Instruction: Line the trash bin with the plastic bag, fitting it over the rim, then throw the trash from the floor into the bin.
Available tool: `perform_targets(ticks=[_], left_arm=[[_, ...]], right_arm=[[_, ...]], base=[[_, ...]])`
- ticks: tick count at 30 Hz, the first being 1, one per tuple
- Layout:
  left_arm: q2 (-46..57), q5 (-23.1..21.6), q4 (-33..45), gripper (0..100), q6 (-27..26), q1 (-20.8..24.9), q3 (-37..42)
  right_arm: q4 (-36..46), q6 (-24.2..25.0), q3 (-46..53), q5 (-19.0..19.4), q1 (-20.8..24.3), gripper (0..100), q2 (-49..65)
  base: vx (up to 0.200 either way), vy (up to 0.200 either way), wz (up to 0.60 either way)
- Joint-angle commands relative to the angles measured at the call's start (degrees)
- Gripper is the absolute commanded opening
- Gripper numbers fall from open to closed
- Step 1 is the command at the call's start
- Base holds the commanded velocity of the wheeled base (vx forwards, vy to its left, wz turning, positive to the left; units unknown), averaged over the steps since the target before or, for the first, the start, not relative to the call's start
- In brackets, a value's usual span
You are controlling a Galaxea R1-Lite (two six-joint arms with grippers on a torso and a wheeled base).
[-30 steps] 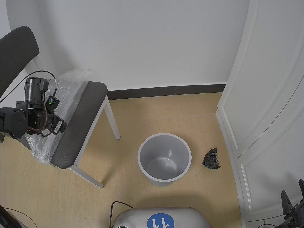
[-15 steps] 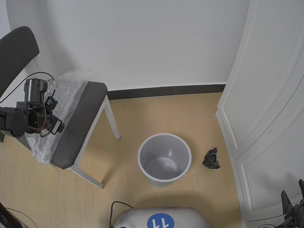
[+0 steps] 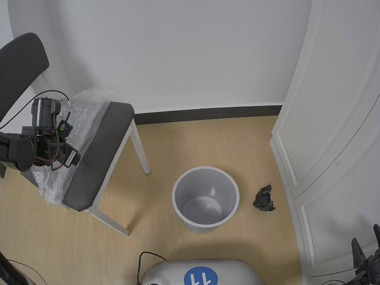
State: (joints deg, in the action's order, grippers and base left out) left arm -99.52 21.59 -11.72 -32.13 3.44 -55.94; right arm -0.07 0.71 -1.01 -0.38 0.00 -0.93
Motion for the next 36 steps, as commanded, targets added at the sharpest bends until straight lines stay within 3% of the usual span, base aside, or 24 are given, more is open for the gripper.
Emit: perform_targets(ticks=[1,7,8,23,32,33,36], left_arm=[[0.73,0.03,0.03,100,-0.03,-0.19,-0.40],[-0.14,-0.14,0.03,100,-0.03,-0.63,-0.75],[-0.14,-0.14,0.03,0,-0.03,-0.63,-0.75],[-1.37,-0.76,-0.06,0,0.76,-0.63,-0.57],[9.70,-1.55,1.43,0,0.49,0.78,1.10],[14.80,-2.78,3.72,0,0.58,2.28,2.24],[17.08,-4.10,5.91,0,0.67,2.80,3.47]], right_arm=[[-0.01,0.00,0.92,0.03,0.00,100,0.93],[-0.01,0.00,0.92,0.03,0.00,100,0.93],[-0.01,0.00,0.92,0.03,0.00,100,0.93],[-0.01,0.00,0.92,0.03,0.00,100,0.93],[-0.01,-0.27,1.01,0.03,0.00,100,0.93],[0.07,-0.27,0.92,0.11,0.00,100,0.93],[0.07,-0.27,0.92,0.11,0.00,100,0.93]], base=[[0.000,0.000,0.00],[0.000,0.000,0.00],[0.000,0.000,0.00],[0.000,0.000,0.00],[0.000,0.000,0.00],[0.000,0.000,0.00],[0.000,0.000,0.00]])
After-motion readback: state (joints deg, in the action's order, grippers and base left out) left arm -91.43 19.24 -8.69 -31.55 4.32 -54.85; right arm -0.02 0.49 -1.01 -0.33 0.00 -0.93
